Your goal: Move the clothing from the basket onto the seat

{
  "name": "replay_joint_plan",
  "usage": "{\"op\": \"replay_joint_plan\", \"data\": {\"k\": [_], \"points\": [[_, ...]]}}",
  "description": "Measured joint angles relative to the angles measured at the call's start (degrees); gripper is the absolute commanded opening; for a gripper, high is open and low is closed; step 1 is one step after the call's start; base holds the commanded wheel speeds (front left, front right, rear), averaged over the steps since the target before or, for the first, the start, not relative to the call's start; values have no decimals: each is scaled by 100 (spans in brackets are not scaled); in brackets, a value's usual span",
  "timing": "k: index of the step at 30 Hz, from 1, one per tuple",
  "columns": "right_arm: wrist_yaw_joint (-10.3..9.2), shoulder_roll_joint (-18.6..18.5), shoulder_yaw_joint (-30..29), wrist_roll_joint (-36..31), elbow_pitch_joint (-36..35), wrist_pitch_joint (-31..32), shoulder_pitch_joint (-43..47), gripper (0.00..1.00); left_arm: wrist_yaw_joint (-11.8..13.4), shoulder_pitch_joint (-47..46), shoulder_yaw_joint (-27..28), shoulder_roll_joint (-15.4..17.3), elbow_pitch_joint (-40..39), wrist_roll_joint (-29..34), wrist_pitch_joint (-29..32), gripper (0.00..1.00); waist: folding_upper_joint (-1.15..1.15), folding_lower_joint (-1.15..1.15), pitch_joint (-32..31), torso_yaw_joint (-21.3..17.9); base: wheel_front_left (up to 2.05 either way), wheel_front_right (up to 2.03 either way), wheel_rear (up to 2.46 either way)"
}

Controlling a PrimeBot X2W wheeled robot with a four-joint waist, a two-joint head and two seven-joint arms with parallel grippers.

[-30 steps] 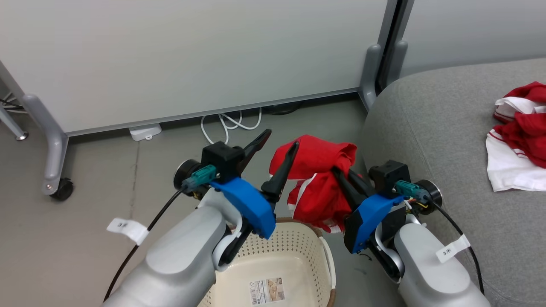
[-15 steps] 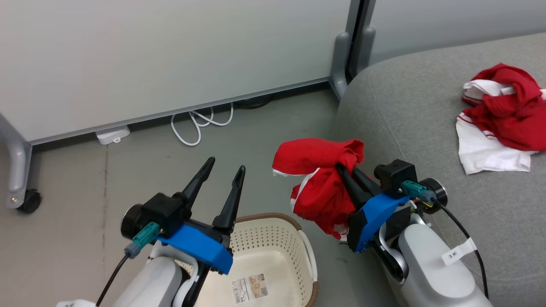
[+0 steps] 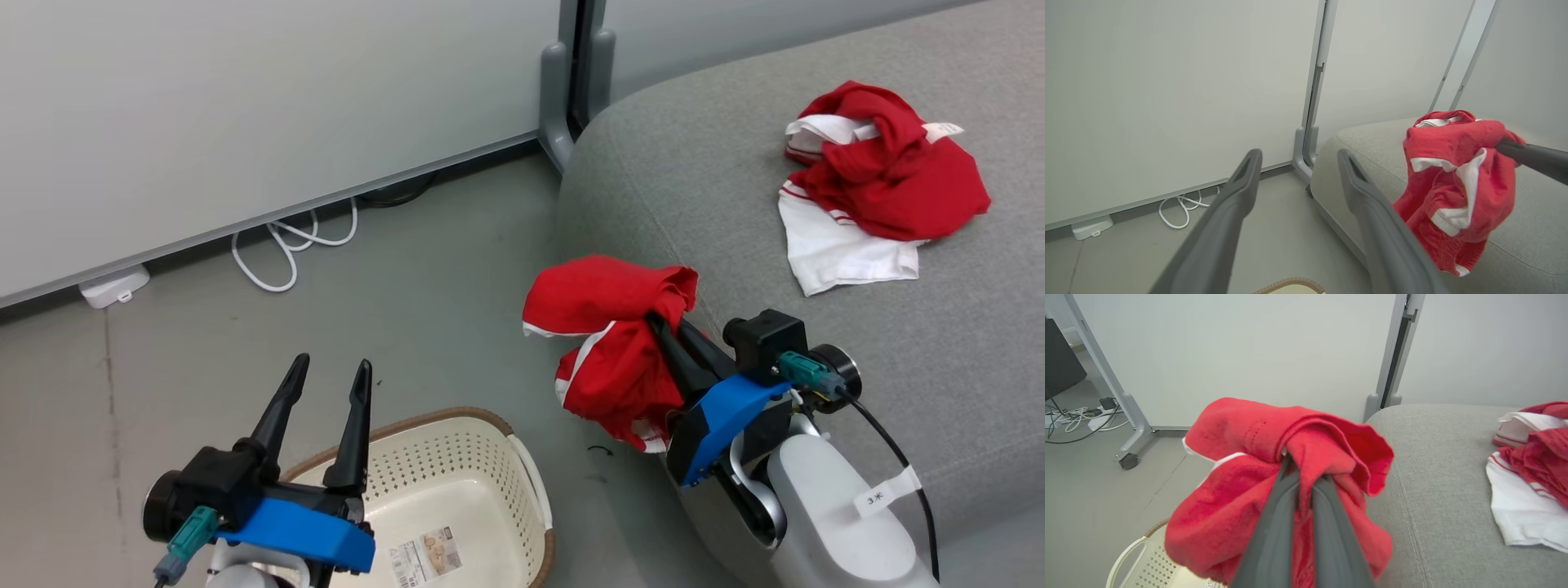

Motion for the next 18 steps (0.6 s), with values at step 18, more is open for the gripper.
{"op": "replay_joint_plan", "data": {"k": [18], "points": [[0, -4, 26, 198, -209, -44, 112, 0, -211, 441, 486, -245, -133, 479, 0, 100, 0, 0, 224, -1003, 0, 0, 0]]}}
